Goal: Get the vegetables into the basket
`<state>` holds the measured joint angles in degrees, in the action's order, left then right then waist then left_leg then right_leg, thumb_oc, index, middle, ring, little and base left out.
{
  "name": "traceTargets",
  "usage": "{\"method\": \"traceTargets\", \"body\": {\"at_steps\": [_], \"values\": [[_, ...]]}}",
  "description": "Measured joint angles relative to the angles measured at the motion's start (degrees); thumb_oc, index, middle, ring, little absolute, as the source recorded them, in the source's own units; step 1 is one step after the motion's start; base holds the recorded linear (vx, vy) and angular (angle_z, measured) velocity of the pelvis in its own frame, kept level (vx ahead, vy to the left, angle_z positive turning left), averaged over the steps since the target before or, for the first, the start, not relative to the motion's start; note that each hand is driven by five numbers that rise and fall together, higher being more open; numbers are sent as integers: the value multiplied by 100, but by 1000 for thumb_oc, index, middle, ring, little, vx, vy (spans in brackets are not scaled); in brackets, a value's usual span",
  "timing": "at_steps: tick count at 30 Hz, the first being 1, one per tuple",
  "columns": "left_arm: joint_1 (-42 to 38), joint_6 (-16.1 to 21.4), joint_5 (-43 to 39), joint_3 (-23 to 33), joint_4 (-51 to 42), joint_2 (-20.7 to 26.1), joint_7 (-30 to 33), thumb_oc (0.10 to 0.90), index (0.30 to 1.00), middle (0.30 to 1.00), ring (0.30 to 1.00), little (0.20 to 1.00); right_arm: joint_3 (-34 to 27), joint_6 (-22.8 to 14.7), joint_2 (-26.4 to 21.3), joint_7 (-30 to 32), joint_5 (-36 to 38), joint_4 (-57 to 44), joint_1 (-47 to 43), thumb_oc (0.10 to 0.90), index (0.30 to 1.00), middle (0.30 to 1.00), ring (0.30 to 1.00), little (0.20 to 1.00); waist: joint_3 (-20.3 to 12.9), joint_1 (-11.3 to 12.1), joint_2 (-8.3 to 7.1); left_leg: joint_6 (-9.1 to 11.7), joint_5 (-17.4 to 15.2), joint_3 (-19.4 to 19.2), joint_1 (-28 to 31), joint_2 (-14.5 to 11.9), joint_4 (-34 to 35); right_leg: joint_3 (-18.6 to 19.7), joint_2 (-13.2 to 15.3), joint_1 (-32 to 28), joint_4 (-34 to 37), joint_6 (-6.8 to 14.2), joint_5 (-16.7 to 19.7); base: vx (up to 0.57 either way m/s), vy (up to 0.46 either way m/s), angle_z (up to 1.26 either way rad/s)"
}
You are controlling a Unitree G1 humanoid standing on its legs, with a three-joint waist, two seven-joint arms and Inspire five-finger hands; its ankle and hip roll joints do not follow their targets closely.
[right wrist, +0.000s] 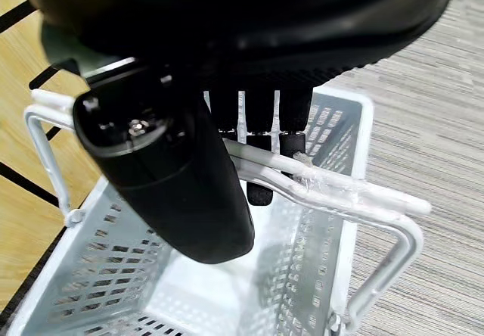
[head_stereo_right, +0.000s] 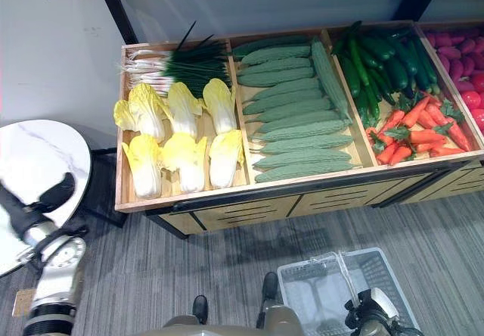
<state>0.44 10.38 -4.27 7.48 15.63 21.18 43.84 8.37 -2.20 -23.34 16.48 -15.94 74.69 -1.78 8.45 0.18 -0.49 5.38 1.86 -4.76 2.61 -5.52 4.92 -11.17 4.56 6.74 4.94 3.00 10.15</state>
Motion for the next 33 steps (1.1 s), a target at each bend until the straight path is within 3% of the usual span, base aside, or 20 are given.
{"method": "traceTargets", "body": {"at_steps": [1,6,16,26,27,29,33], "values": [[-69,-47,5,-293,259,-81,-183,900,1000,1000,1000,1000,101,-1,6,-2,-4,-7,-66,400,300,300,300,300,1,-92,-3,-1,-1,-30,10,-11,0,21,-12,3,0,0,0,6,-4,-8],[-98,-166,6,-691,280,-289,-534,900,1000,1000,1000,1000,110,-20,11,-6,-11,-80,-74,400,300,300,300,300,3,-243,-2,-7,-5,-85,37,-36,4,98,-54,21,0,-1,1,10,-6,-9],[-180,-245,202,-800,436,-255,-951,900,1000,1000,1000,1000,111,18,15,-5,-11,-86,-22,400,300,300,300,300,-2,-268,7,-52,-38,-254,147,-40,5,228,-82,-8,3,4,12,20,-6,-8],[-408,-448,451,-921,1388,-242,-1063,900,1000,1000,1000,1000,112,79,8,-6,-43,-81,3,400,300,300,300,300,-89,-283,88,-69,-63,-361,201,-46,7,341,-117,-6,2,5,29,10,-3,-5],[-440,-527,534,-979,1439,-223,-1078,837,912,912,912,912,113,89,9,-7,-56,-82,2,400,300,300,300,300,-118,-282,100,-74,-74,-361,198,-47,7,343,-119,-4,2,6,30,2,4,-3],[-502,-687,713,-1041,1536,-177,-1136,400,300,300,300,300,114,92,8,-13,-127,-82,7,400,300,300,300,300,-155,-294,107,-72,-89,-365,195,-48,8,361,-125,-1,3,11,33,6,3,-4],[-584,-961,1127,-1040,1747,78,-1286,400,300,300,300,300,114,92,7,-23,-170,-108,9,400,300,300,300,300,-183,-314,74,-68,-87,-399,194,-50,9,411,-136,39,3,24,42,3,2,-6]]}}
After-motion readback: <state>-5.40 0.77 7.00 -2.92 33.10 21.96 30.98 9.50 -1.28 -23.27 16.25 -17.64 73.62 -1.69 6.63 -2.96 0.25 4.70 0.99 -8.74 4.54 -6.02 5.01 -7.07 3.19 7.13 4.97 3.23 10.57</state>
